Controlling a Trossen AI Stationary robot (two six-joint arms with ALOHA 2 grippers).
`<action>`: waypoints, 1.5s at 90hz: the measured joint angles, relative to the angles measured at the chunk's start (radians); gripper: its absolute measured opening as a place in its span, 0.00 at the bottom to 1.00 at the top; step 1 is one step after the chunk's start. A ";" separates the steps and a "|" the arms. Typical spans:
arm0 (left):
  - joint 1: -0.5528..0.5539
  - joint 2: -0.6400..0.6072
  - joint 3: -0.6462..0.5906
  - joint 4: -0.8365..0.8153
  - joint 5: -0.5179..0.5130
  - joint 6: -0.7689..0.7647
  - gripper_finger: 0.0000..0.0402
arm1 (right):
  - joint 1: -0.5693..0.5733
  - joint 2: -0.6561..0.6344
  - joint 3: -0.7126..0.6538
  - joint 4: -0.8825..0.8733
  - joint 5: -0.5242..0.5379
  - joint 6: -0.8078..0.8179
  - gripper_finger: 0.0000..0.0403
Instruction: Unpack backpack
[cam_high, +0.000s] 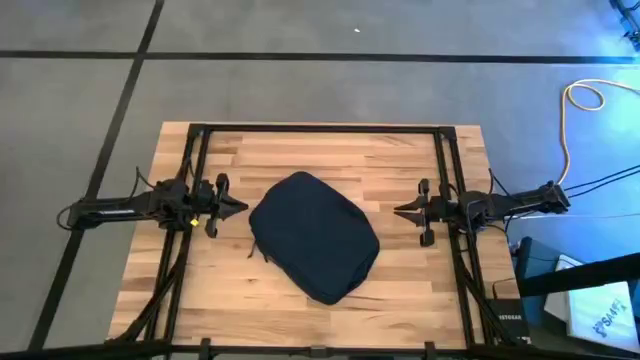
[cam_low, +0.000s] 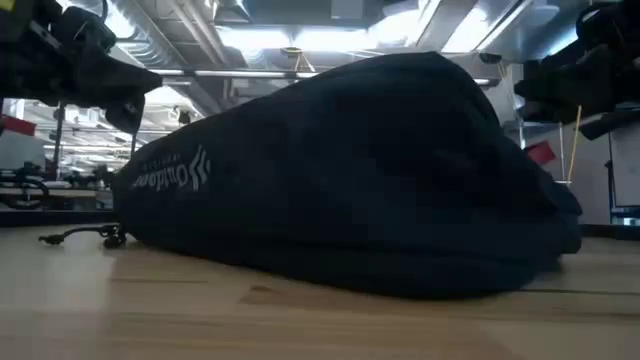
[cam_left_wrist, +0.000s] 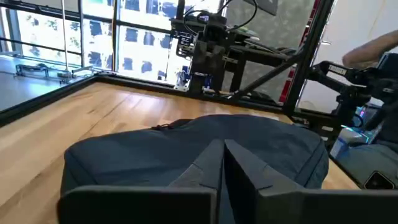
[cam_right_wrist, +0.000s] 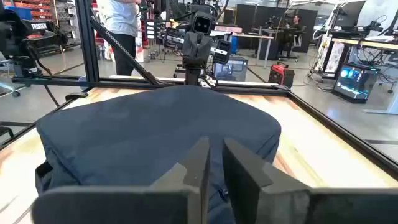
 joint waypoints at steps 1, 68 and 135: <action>0.000 0.000 0.000 0.000 0.000 0.000 0.00 | 0.000 0.000 0.000 0.000 0.000 0.000 0.07; 0.000 0.000 0.000 0.000 0.000 0.000 0.00 | 0.000 0.000 0.000 0.000 0.000 0.000 0.07; 0.000 0.000 0.000 0.000 -0.001 0.000 0.00 | 0.000 0.000 0.000 0.002 0.000 0.027 0.07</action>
